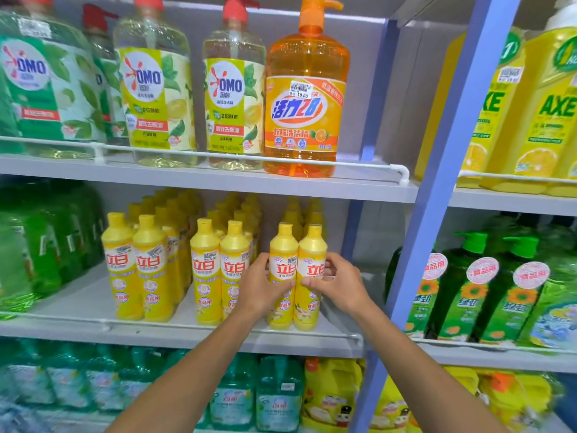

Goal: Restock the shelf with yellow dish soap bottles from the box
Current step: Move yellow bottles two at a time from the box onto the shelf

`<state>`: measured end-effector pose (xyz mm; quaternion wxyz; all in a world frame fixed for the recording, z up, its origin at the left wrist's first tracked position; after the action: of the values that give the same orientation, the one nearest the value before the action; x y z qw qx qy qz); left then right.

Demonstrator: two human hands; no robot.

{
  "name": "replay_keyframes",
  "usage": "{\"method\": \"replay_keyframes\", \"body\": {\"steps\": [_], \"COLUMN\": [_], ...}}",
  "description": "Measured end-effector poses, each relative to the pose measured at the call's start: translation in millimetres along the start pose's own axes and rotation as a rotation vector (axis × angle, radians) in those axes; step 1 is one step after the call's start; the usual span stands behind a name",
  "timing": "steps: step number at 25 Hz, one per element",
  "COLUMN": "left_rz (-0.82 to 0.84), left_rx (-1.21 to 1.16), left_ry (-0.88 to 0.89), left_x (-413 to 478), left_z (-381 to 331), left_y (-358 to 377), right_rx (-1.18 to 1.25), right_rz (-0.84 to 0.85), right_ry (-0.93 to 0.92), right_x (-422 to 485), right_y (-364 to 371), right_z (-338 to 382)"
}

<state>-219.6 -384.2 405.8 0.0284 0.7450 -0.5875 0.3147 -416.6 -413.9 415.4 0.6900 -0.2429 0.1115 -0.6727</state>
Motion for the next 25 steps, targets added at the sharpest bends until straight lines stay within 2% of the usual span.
{"method": "replay_keyframes", "body": {"steps": [6,12,25], "left_rz": [0.073,-0.042,-0.069], "left_rx": [-0.091,-0.033,0.049], "left_ry": [-0.046,-0.064,-0.077], "left_x": [3,3,10], "left_z": [11,15,16], "left_y": [21,16,11], "right_rx": [-0.05,-0.052,-0.061], "right_rz": [-0.058,-0.096,-0.139], "right_ry": [0.003,0.002,0.018], "right_x": [3,5,12], "right_y": [-19,-17,-6], "right_z": [-2,-7,-5]}}
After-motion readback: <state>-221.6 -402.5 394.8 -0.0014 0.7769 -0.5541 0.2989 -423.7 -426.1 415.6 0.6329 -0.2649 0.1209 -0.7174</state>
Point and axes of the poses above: each hand's wrist, its own x-axis towards the middle knuckle, its own y-axis out of the palm, z = x × y, the point moved 9 cm from there along x, towards the middle knuckle, and after that the axes turned 9 degrees about y, right-handed, at the moved point
